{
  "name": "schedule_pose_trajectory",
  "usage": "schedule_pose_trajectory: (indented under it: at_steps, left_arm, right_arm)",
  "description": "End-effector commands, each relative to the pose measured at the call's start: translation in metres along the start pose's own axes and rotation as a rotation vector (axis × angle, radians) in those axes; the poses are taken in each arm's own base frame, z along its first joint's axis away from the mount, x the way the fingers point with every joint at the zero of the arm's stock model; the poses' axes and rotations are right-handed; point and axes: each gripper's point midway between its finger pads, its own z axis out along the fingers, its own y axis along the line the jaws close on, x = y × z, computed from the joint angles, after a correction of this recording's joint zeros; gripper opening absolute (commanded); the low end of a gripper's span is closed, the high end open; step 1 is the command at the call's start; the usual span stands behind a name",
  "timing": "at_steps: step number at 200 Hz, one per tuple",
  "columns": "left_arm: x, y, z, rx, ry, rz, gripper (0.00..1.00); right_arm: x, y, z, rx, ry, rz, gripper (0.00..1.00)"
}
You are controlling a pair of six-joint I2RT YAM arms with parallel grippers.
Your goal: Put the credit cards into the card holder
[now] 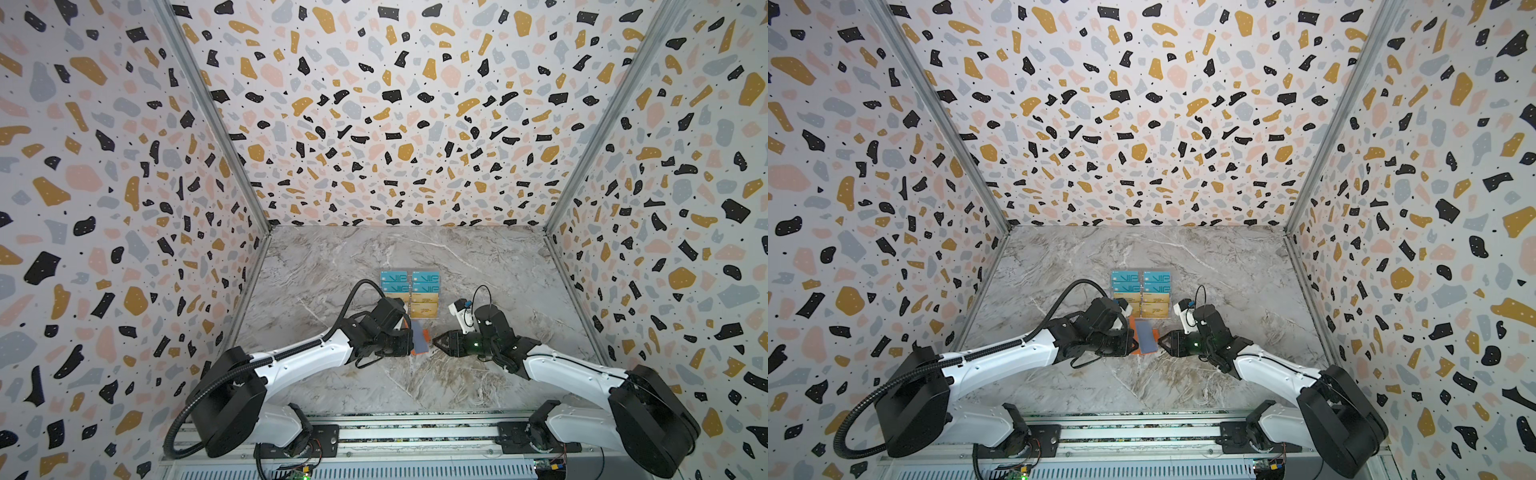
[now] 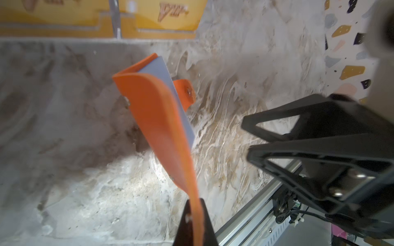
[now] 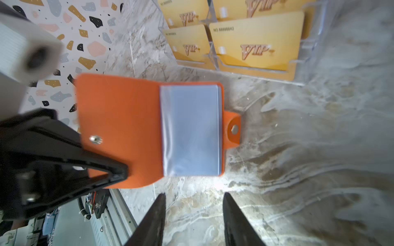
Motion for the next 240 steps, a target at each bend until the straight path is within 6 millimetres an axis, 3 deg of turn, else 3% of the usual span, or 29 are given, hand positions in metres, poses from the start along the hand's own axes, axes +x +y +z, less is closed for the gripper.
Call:
schedule_pose_trajectory:
  at_steps: [1, 26, 57, 113, 174, 202, 240]
  left_arm:
    - [0.008, -0.007, 0.005, 0.082, 0.044, 0.005, 0.00]
    - [0.017, 0.001, 0.008, 0.082, 0.095, 0.022, 0.00]
    - [0.026, 0.017, 0.013, 0.058, 0.136, 0.026, 0.00]
    - [0.036, 0.043, 0.013, 0.028, 0.179, 0.055, 0.00]
    - [0.037, 0.054, 0.021, 0.020, 0.236, 0.099, 0.00]
    - [0.033, 0.057, 0.018, 0.014, 0.236, 0.090, 0.00]
    - [0.030, 0.051, 0.015, 0.056, 0.190, 0.027, 0.18]
  right_arm:
    - [-0.019, 0.007, -0.011, 0.023, -0.060, -0.044, 0.43]
    - [-0.028, 0.032, -0.007, -0.022, -0.064, -0.097, 0.39]
    - [-0.020, 0.046, 0.014, -0.053, -0.010, -0.139, 0.32]
    - [0.006, 0.037, 0.047, -0.069, 0.092, -0.133, 0.24]
    - [0.012, 0.035, 0.057, -0.046, 0.134, -0.162, 0.23]
    - [0.022, 0.022, 0.062, 0.003, 0.172, -0.164, 0.24]
    - [0.032, 0.011, 0.066, 0.033, 0.202, -0.157, 0.24]
